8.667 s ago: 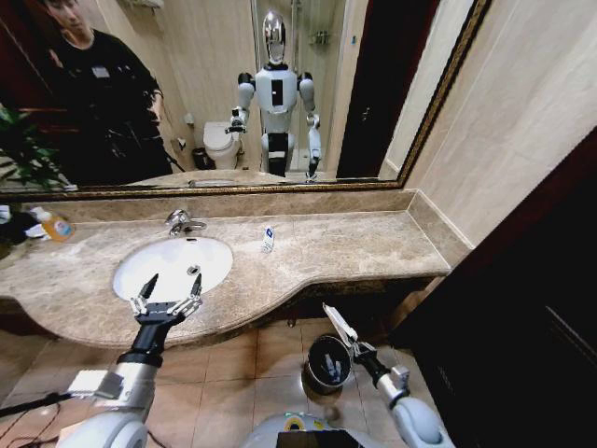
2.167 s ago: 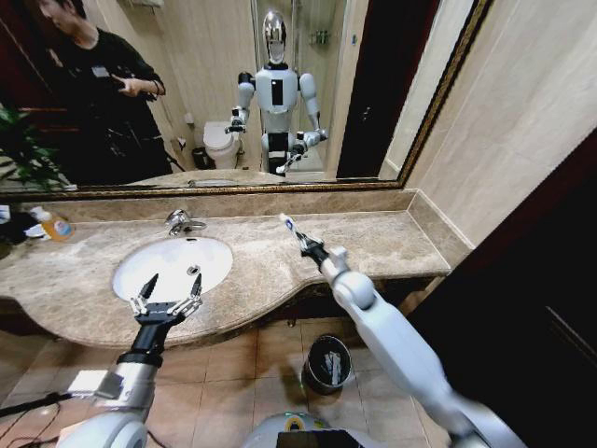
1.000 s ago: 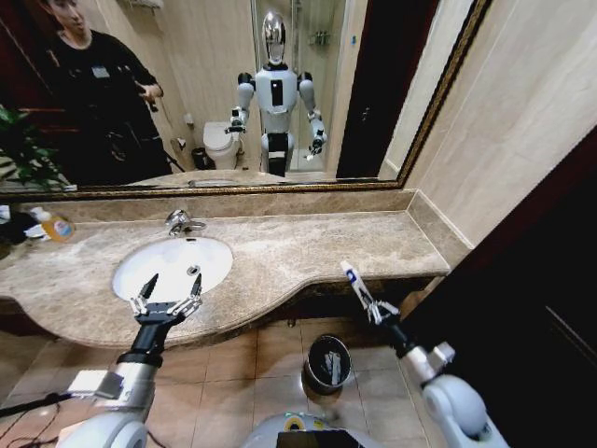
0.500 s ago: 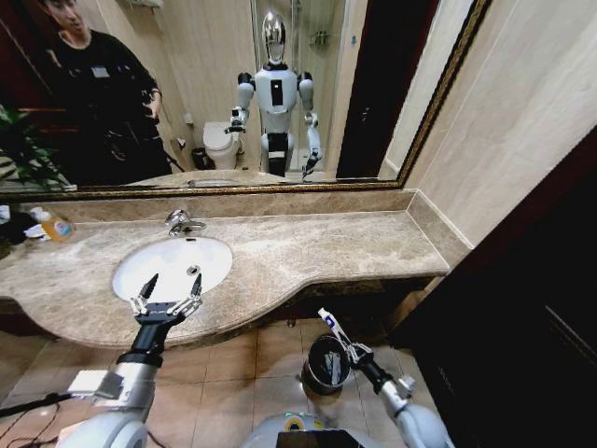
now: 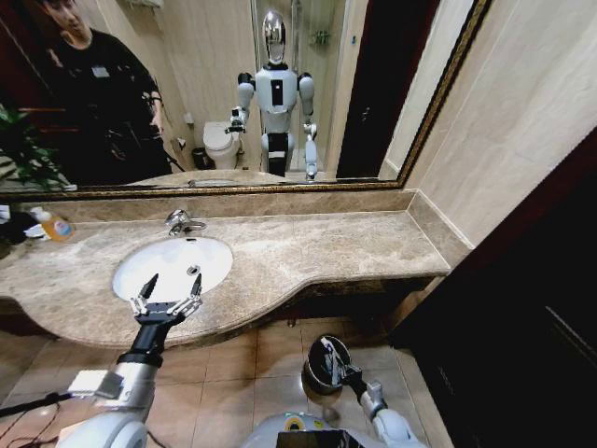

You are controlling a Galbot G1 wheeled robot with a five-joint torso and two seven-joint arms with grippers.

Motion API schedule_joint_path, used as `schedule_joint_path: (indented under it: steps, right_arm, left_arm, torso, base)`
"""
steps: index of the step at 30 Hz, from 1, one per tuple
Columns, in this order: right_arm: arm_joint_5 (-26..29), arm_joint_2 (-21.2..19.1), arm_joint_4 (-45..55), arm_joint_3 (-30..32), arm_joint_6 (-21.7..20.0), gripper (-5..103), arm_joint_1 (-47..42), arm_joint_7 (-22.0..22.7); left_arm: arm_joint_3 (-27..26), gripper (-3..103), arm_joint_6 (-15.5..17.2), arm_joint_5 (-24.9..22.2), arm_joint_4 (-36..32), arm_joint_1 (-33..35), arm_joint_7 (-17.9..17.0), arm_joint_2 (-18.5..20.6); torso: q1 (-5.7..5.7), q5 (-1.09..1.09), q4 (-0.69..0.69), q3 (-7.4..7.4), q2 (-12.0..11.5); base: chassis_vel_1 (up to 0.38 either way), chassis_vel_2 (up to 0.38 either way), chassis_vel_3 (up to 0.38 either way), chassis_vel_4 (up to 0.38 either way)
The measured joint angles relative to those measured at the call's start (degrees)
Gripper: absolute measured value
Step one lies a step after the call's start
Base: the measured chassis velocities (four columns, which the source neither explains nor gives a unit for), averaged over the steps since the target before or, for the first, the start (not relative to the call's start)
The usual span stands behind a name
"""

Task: Pick up the trash from the sink and place it in the trash bin.

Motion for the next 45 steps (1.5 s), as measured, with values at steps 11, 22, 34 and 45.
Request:
schedule_joint_path:
  steps: [11,22,34,45]
  right_arm:
    - [-1.96,1.61,-2.96,-0.08,1.00,0,2.97,2.18]
    - [-1.52,1.49,-2.70,-0.03,1.03,0,2.30,2.76]
    - [-1.62,1.44,-1.80,-0.11,1.05,12,1.44,4.15]
    - [-1.70,1.55,-1.66,-0.17,1.28,51,0.92,4.63]
  left_arm:
    - [0.00,100,0.00,0.00,0.00,0.00,0.00,0.00]
    - [0.00,100,0.00,0.00,0.00,0.00,0.00,0.00]
    - [0.00,100,0.00,0.00,0.00,0.00,0.00,0.00]
    - [0.00,100,0.00,0.00,0.00,0.00,0.00,0.00]
  torso:
    - [0.00,0.00,0.00,0.00,0.00]
    - [0.00,0.00,0.00,0.00,0.00]
    - [0.00,0.00,0.00,0.00,0.00]
    - [0.00,0.01,0.00,0.00,0.00]
  base:
    - [0.000,0.000,0.000,0.000]
    - [0.000,0.000,0.000,0.000]
    - [0.000,0.000,0.000,0.000]
    - [0.000,0.000,0.000,0.000]
